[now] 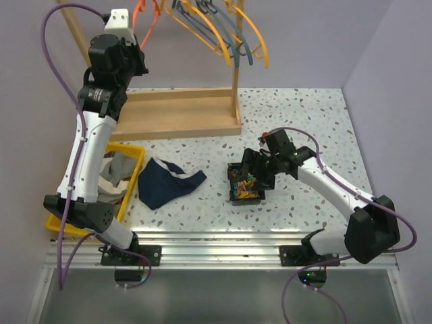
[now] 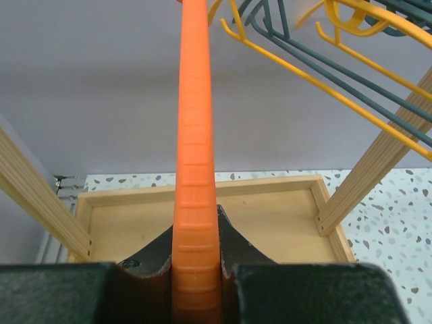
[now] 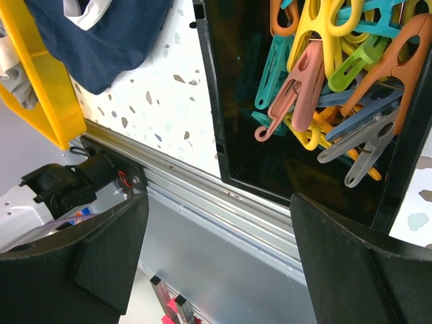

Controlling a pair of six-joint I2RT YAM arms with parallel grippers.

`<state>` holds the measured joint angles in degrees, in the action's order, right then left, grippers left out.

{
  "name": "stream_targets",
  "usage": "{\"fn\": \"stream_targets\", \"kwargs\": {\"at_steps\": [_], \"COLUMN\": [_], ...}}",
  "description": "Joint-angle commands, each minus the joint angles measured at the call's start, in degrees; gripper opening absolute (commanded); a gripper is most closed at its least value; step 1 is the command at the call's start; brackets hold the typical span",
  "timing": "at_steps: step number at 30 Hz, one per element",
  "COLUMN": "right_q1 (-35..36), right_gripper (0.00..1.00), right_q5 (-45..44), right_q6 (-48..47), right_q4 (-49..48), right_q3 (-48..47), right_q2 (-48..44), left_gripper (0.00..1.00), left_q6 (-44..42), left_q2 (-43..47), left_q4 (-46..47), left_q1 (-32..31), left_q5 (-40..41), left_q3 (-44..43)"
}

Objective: Remove the underwear clipped to the hanger
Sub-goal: Place the hanger at the clothesline.

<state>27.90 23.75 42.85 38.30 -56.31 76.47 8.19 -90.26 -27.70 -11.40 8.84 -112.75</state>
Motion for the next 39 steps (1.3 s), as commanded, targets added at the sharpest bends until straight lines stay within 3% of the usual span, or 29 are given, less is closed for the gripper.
{"fn": "stream_targets", "kwargs": {"at_steps": [1, 11, 12, 14, 15, 17, 18, 19, 24, 30, 31, 34, 39], "right_q1": [-0.1, -0.1, -0.1, 0.0, -0.1, -0.1, -0.1, 0.0, -0.1, -0.1, -0.1, 0.0, -0.1], "right_gripper": [0.89, 0.9, 0.9, 0.91, 0.91, 0.92, 0.93, 0.94, 0.96, 0.98, 0.98, 0.98, 0.98], "right_q5": [1.6, 1.7, 1.6, 1.6, 1.5, 1.5, 1.5, 1.5, 0.0, -2.3, -2.5, -3.2, -5.6], "right_q6": [0.7, 1.0, 0.8, 0.7, 0.6, 0.6, 0.6, 0.5, -0.4, -2.1, -2.4, -3.6, -6.0], "right_q4": [-1.5, -1.7, -1.5, -1.4, -1.3, -1.3, -1.2, -1.1, -0.2, 1.6, 1.9, 2.6, 4.7], "right_q3": [-2.1, -2.4, -2.2, -1.9, -1.7, -1.3, -1.1, -0.9, -0.5, 0.2, 0.2, -0.4, -1.5], "right_q2": [0.3, -0.6, -1.1, -1.8, -2.4, -2.9, -3.3, -3.9, -5.5, -6.6, -6.6, -5.8, -5.5], "left_gripper": [0.0, 0.0, 0.07, 0.31, 0.57, 0.78, 0.97, 1.0, 1.0, 1.0, 1.0, 1.0, 1.0], "left_q6": [3.1, 3.9, 4.1, 4.3, 4.5, 4.6, 4.7, 4.8, 7.7, 16.0, 17.1, 20.8, 25.6], "left_q2": [0.3, -1.6, -1.2, -0.6, 0.6, 2.5, 4.9, 6.1, 18.3, 31.7, 32.8, 35.9, 33.9], "left_q4": [-6.0, -10.6, -10.6, -10.3, -9.9, -8.6, -7.3, -6.8, -6.6, -10.8, -10.7, -9.7, -9.0], "left_q1": [0.6, 2.9, 3.0, 3.0, 3.0, 3.0, 3.0, 3.0, 2.9, 1.0, 0.4, -2.3, -9.2], "left_q5": [-4.0, -5.1, -5.1, -5.0, -4.8, -4.4, -4.0, -3.8, -5.9, -13.9, -14.1, -15.1, -11.7], "left_q3": [-3.6, -5.3, -5.1, -4.7, -4.2, -1.4, -0.3, 2.4, 14.1, 40.7, 47.5, 56.7, 64.0]}}
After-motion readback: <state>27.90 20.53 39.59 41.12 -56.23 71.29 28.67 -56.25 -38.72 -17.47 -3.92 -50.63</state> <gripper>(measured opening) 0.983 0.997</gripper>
